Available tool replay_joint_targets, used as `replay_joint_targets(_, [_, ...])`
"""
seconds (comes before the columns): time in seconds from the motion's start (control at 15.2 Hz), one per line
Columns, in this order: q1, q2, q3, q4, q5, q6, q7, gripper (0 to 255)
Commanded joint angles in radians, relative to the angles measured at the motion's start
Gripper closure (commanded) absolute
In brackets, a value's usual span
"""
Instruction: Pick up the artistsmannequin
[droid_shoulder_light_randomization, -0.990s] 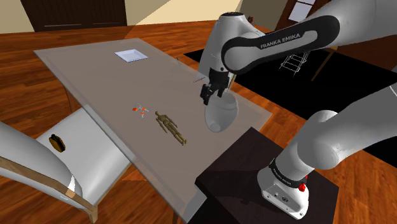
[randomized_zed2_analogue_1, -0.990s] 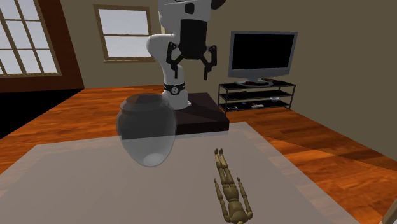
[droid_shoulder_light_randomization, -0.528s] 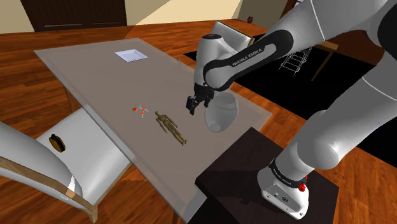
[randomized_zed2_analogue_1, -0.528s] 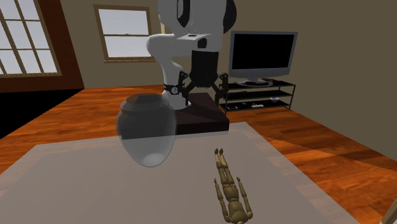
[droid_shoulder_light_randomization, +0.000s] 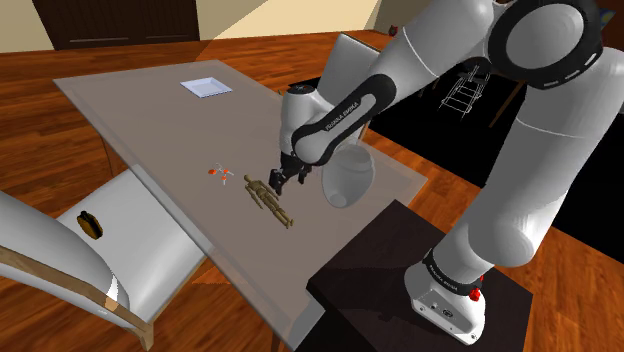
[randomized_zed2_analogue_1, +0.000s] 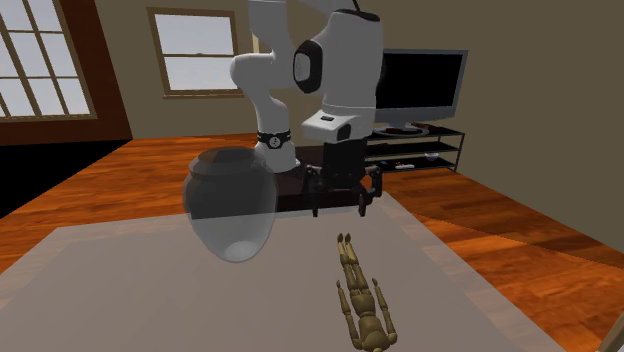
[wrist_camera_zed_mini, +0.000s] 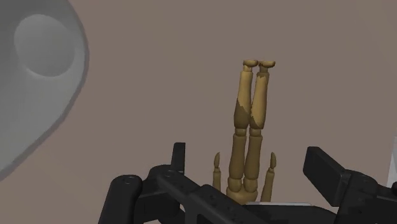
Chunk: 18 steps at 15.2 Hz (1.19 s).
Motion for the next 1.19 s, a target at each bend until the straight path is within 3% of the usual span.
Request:
replay_joint_targets(0.0, [0.013,0.082,-0.006,0.044,-0.018,0.037,0.029,0])
replay_joint_targets(0.26, [0.042,0.235,-0.022,0.151,-0.042,0.084,0.071,0])
replay_joint_targets(0.86, [0.060,0.333,-0.046,0.176,-0.067,0.157,0.090,0])
replay_joint_targets(0.92, [0.060,0.334,-0.046,0.178,-0.067,0.156,0.091,255])
replay_joint_targets(1.12, [0.061,0.335,-0.046,0.177,-0.067,0.157,0.091,255])
